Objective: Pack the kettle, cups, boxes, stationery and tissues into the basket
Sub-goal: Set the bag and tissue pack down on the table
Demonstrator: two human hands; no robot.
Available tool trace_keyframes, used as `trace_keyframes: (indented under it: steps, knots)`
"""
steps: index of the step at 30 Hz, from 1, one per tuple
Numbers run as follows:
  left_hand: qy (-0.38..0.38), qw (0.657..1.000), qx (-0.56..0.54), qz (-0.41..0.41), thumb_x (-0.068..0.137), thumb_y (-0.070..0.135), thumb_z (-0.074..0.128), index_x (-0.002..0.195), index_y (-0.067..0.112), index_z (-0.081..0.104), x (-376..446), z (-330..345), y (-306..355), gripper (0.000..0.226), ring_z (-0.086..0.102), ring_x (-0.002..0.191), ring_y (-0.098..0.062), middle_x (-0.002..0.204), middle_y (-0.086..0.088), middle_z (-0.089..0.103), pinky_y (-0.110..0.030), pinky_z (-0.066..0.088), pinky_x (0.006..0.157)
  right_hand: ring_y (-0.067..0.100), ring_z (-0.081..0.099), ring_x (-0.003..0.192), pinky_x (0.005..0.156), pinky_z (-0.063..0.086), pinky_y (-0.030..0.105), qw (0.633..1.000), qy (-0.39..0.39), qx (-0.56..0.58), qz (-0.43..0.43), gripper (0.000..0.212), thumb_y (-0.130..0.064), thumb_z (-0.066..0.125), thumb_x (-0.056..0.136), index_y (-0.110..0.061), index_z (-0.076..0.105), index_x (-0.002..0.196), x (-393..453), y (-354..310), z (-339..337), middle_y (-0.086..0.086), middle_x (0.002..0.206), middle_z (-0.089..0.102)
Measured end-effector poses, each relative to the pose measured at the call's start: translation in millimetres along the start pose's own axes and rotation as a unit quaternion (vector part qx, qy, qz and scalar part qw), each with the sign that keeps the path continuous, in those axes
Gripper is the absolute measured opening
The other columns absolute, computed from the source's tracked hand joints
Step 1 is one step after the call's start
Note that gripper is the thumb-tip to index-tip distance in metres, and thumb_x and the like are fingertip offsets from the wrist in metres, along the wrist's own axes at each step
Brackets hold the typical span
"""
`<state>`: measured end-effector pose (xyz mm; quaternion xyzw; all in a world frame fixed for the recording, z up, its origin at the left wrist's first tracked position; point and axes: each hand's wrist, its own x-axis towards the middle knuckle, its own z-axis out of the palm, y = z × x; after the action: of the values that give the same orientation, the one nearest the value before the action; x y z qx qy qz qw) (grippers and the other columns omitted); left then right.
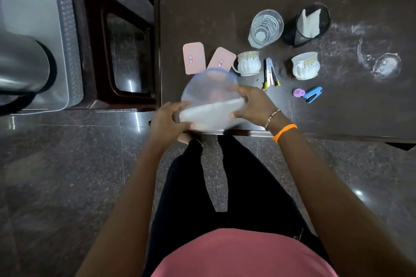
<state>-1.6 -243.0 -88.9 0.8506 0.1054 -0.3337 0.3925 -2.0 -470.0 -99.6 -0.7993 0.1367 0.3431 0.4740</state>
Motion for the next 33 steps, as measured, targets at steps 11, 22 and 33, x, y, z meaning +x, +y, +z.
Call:
trace_keyframes:
  steps: [11,22,33]
  knots:
    - [0.0,0.966,-0.224,-0.131,0.096,0.027,0.048,0.123,0.015,0.046,12.1,-4.0,-46.2,0.03,0.061,0.102,-0.018,0.119,-0.003,0.059,-0.031,0.052,0.08,0.027,0.055,0.083,0.066,0.055,0.037,0.99,0.016,0.12,0.065,0.025,-0.002,0.051,0.087,-0.005,0.045,0.111,2.6,13.9,56.0,0.014,0.095,0.052]
    - [0.115,0.965,-0.169,-0.165,0.077,-0.008,0.06,0.14,0.016,0.011,49.2,2.2,-109.0,0.083,0.045,0.106,-0.021,0.119,-0.003,0.035,-0.035,0.046,0.087,0.043,0.009,0.141,0.105,0.031,0.063,0.928,0.034,-0.37,-0.007,0.062,-0.007,0.057,0.081,-0.036,0.037,0.133,58.6,59.3,109.2,0.004,0.158,0.008]
    - [-0.012,0.966,-0.206,-0.153,0.079,-0.013,0.06,0.144,0.015,0.012,89.3,76.9,-78.3,0.086,0.042,0.124,-0.022,0.139,-0.007,0.039,-0.043,0.044,0.102,0.041,0.033,0.12,0.09,0.043,0.048,0.941,0.2,-0.265,0.067,0.074,-0.014,0.067,0.063,-0.024,0.039,0.131,41.6,96.4,56.9,0.013,0.146,0.03]
